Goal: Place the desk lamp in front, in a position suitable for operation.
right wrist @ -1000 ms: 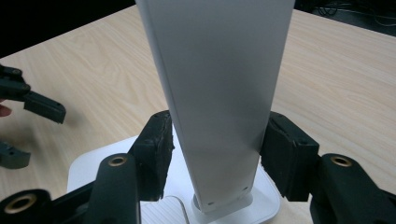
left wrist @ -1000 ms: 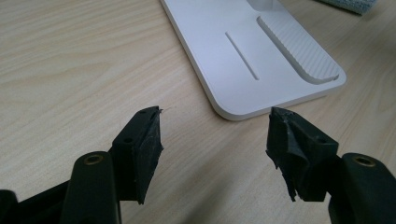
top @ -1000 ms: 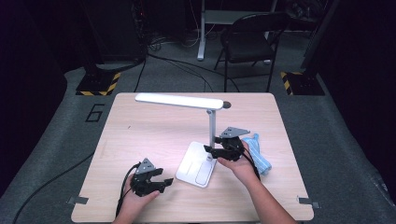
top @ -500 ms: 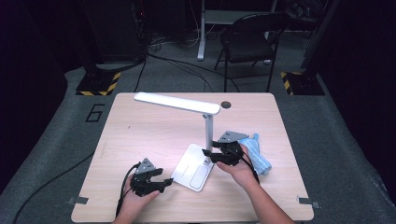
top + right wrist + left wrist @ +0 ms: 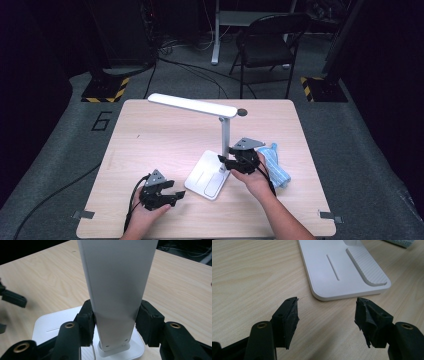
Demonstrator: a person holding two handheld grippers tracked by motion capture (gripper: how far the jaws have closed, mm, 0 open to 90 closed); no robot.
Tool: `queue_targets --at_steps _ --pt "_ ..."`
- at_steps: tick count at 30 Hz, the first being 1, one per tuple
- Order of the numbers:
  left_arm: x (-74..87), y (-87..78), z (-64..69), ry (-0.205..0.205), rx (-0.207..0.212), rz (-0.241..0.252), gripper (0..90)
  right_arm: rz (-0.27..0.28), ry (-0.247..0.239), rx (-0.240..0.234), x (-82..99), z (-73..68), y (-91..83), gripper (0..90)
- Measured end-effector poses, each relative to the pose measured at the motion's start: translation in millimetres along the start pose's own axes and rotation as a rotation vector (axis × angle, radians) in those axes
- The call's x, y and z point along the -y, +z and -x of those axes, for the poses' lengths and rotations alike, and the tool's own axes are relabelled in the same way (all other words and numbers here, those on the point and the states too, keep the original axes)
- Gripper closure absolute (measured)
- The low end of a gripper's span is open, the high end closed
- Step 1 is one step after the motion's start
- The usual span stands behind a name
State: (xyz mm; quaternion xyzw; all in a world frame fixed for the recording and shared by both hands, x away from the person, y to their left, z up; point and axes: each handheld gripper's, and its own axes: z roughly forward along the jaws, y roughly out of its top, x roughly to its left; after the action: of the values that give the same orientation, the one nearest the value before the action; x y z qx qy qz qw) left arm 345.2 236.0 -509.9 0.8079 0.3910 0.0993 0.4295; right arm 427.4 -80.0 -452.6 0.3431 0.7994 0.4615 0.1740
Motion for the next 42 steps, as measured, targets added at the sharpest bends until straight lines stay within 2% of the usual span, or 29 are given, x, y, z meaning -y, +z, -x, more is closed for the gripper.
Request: queue_targets --at_steps 1,2,3,10,12,18,27,28,31,34,37,42 --pt "0.5 -0.2 -0.7 0.005 -0.006 0.000 35.1 -0.002 0.015 0.029 -0.4 3.0 0.0 52.0" --pt "0.5 -0.2 -0.7 0.005 -0.006 0.000 35.1 -0.002 0.015 0.029 -0.4 3.0 0.0 52.0" --pt "0.9 0.0 0.0 -0.015 -0.007 0.008 35.1 0.000 0.041 0.051 -0.1 5.9 -0.5 51.9" --pt "1.0 -0.4 -1.2 -0.006 -0.010 0.007 35.1 0.014 0.056 0.082 2.2 9.5 -3.8 51.3" --pt "1.0 -0.2 -0.8 -0.009 -0.011 0.005 35.1 0.023 0.076 0.073 4.9 8.0 -6.2 50.7" --pt "0.9 -0.1 -1.4 -0.009 -0.008 0.003 35.1 0.034 0.084 0.046 11.6 5.5 -14.4 46.2" --pt "0.7 0.9 -0.8 -0.008 -0.013 0.005 35.1 0.027 0.045 0.008 18.0 -6.6 -24.7 46.8" --pt "0.7 0.9 -0.9 -0.007 -0.014 0.002 35.1 0.027 0.021 0.009 17.4 -6.7 -24.9 46.8" --pt "0.7 0.7 -0.9 -0.004 -0.013 0.001 35.1 0.033 0.006 0.000 15.9 -5.2 -23.7 46.7" --pt "0.6 0.2 -1.1 -0.004 -0.006 -0.004 35.1 0.033 0.016 -0.019 13.9 -1.1 -19.9 42.8" --pt "0.7 0.1 -1.6 -0.006 -0.005 -0.004 35.1 0.028 0.004 -0.036 11.4 3.7 -13.8 39.5" --pt "1.0 0.1 -1.8 -0.005 -0.015 0.007 35.1 0.034 0.012 -0.072 7.5 4.9 -9.2 39.1"
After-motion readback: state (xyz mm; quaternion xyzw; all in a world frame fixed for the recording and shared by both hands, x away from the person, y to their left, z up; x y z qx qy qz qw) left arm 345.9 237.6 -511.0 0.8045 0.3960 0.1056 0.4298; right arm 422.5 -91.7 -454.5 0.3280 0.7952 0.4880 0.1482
